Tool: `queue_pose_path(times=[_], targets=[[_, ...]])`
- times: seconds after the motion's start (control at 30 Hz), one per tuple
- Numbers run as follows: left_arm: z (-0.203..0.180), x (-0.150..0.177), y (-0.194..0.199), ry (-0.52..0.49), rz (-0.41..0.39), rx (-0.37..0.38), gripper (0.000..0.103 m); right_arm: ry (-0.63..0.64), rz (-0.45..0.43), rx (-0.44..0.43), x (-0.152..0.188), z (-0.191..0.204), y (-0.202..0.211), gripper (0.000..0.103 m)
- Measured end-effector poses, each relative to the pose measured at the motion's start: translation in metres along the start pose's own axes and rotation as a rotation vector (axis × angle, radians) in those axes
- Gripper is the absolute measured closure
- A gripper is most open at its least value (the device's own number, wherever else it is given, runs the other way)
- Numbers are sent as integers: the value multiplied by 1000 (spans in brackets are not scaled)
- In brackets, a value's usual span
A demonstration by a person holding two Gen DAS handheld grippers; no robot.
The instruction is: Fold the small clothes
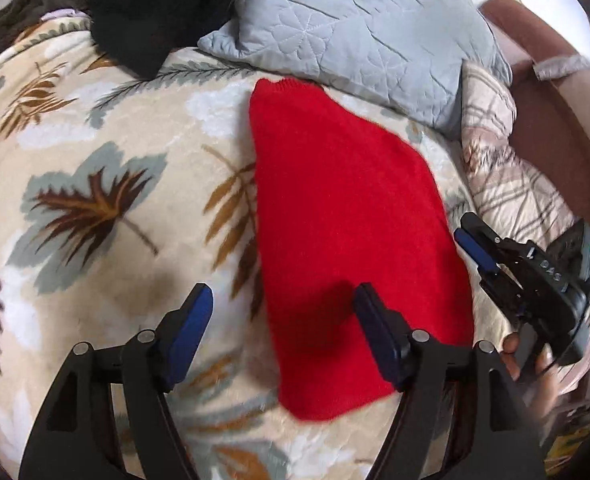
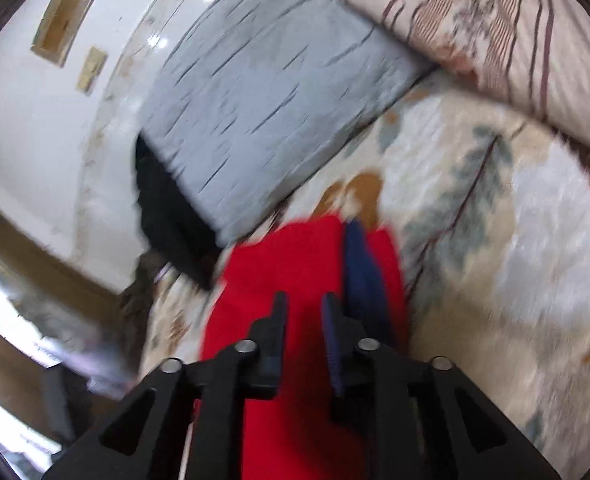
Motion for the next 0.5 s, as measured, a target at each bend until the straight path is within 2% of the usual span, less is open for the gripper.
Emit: queue_pose_path(times=[0.07, 0.1, 0.13, 0.23, 0.27, 0.3, 0.37, 0.4, 0.43, 0.5], targets=[[-1, 14, -10, -11, 24, -17, 29, 71, 100, 34, 21, 2, -7, 66], [-1, 23, -19, -2, 59, -22, 29, 113, 119, 59, 29, 3, -8, 83], [0, 28, -23, 10, 75, -18, 29, 176, 121, 85, 34, 7, -8, 88], [0, 32, -22, 30, 64, -9, 28, 236, 20, 65, 27, 22, 11, 90], [0, 32, -22, 31, 66, -20, 28, 251, 8, 96, 26, 20, 13, 99], [0, 32, -22, 31, 69, -19, 28, 266, 5, 171, 26, 12, 11, 100], [0, 32, -22, 30, 77, -37, 28, 221, 55, 202, 30, -6, -1, 99], [-1, 31, -21, 24, 71, -48, 28, 165, 72, 182, 30, -13, -3, 98], [-1, 31, -20, 17, 65, -56, 28, 120, 73, 122, 29, -14, 2, 93], [-3, 31, -19, 0, 57, -76, 28, 91, 88, 45, 27, -9, 10, 83]])
Point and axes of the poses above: each gripper's, at about its wrist camera, not at the fingertips, and y roughly against the way its jaws point, z to its left, x to its underside, the point moved 6 cm from there along -y, roughly the way its jaws point, and after that the axes turned 2 degrees about -z, right-handed, at the moved point
